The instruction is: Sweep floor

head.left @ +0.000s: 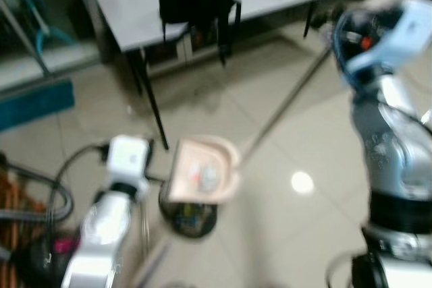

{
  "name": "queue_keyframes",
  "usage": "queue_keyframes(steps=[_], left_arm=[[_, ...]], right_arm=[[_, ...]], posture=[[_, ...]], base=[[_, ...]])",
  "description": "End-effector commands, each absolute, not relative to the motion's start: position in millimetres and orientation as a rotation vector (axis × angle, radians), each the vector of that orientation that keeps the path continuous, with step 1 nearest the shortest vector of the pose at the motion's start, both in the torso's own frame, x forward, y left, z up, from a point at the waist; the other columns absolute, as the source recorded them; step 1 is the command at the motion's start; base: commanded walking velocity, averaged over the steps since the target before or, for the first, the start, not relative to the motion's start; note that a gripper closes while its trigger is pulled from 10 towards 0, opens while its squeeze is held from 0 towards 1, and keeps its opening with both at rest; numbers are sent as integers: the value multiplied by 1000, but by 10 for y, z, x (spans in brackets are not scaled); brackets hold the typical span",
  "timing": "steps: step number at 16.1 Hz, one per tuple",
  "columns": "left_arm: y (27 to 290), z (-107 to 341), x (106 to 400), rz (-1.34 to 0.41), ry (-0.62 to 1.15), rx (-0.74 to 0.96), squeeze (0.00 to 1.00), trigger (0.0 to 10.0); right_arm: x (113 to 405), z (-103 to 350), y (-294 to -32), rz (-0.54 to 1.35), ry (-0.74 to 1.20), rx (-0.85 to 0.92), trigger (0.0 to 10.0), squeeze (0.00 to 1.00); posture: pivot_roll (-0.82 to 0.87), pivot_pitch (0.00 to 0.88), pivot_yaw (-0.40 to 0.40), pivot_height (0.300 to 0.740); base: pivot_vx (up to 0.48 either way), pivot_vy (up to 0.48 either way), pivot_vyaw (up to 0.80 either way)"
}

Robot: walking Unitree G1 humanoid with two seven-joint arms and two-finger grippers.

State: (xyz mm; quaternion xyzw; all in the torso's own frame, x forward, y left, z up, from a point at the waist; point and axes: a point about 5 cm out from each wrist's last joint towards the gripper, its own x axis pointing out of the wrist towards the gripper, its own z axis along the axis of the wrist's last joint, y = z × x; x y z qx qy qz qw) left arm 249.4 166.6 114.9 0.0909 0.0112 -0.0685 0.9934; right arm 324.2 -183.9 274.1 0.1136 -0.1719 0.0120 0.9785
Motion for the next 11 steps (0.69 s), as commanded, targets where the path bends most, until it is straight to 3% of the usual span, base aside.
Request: queue_keyframes(steps=[1,2,11], left_arm=[[1741,1186,2491,-117,14,201,0,10000],[1741,1183,2495,-116,15,202,0,10000],[1752,1173,2510,-102,14,206,0,10000]], right_arm=[[3220,2863,-1764,59,-409,236,10000,0],[3222,2862,-1757,64,-409,236,10000,0],[3203,2875,-1793,33,-488,160,10000,0]], posture=[[37,65,38,740],[38,65,38,740],[40,66,37,740]], base=[[394,0,0],[382,0,0],[0,0,0]])
